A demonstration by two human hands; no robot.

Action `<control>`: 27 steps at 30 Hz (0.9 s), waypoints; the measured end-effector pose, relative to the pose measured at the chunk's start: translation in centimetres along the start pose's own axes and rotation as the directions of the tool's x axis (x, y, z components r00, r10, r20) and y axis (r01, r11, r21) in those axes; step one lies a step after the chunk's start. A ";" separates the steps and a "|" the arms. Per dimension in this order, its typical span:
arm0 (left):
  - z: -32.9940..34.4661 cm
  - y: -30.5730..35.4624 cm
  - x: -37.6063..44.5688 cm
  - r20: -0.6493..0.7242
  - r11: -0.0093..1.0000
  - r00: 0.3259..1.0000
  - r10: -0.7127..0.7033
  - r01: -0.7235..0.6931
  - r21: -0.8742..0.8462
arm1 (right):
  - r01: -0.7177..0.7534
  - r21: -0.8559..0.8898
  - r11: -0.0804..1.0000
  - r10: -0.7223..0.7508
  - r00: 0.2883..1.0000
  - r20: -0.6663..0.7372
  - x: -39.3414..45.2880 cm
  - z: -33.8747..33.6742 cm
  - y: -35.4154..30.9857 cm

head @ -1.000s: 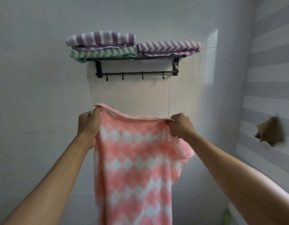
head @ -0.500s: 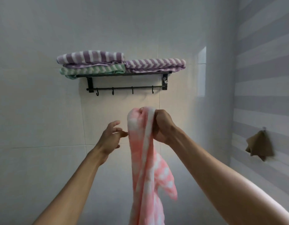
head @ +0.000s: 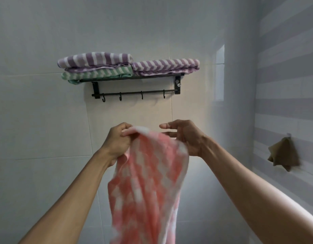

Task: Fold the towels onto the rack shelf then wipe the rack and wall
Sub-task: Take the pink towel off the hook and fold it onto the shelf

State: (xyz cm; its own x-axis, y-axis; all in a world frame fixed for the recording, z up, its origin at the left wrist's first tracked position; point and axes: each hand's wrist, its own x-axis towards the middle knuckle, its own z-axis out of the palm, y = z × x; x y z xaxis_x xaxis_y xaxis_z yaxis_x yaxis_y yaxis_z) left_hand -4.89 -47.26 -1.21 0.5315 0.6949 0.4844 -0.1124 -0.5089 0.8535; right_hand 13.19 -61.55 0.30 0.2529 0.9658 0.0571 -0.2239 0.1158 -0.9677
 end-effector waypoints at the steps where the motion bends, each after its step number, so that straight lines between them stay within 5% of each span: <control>1: 0.5 0.6 0.0 0.029 1.000 0.999 0.012 -0.012 0.002 | -0.035 -0.105 0.994 0.037 0.999 0.021 -0.1 0.3 0.2; 4: 1.5 1.7 0.4 0.046 1.000 0.999 0.014 -0.014 -0.019 | -0.021 -0.409 0.912 0.041 0.998 0.041 0.0 1.5 0.7; 11: -1.3 -1.5 0.2 0.193 0.980 0.964 -0.184 0.166 0.106 | 0.166 -0.364 0.917 -0.239 0.957 -0.165 1.1 0.8 0.4; 17: -0.3 -2.0 0.8 0.057 1.000 0.998 -0.025 0.025 0.005 | 0.049 -0.455 0.889 -0.016 0.997 0.075 2.2 0.3 1.3; 21: 0.8 -0.6 1.7 0.045 0.997 0.997 0.070 -0.071 0.033 | 0.129 -0.495 0.859 -0.122 0.991 0.047 3.4 1.5 1.6; 23: 0.1 -0.9 2.3 0.001 0.995 0.997 0.084 -0.083 0.063 | 0.217 -0.518 0.827 -0.285 0.957 -0.054 3.7 1.4 1.3; 27: -3.1 -3.6 2.8 0.051 0.973 0.997 0.054 -0.064 0.221 | 0.359 -0.454 0.816 -0.533 0.771 -0.349 3.9 -0.2 -0.3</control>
State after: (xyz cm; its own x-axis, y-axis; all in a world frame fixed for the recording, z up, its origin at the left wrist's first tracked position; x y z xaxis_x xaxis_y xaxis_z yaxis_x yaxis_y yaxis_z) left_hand -5.55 -41.90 -2.34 0.5666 0.6399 0.5191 0.0420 -0.6516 0.7574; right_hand 14.45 -57.88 0.80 0.6431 0.6014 0.4740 0.3351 0.3356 -0.8804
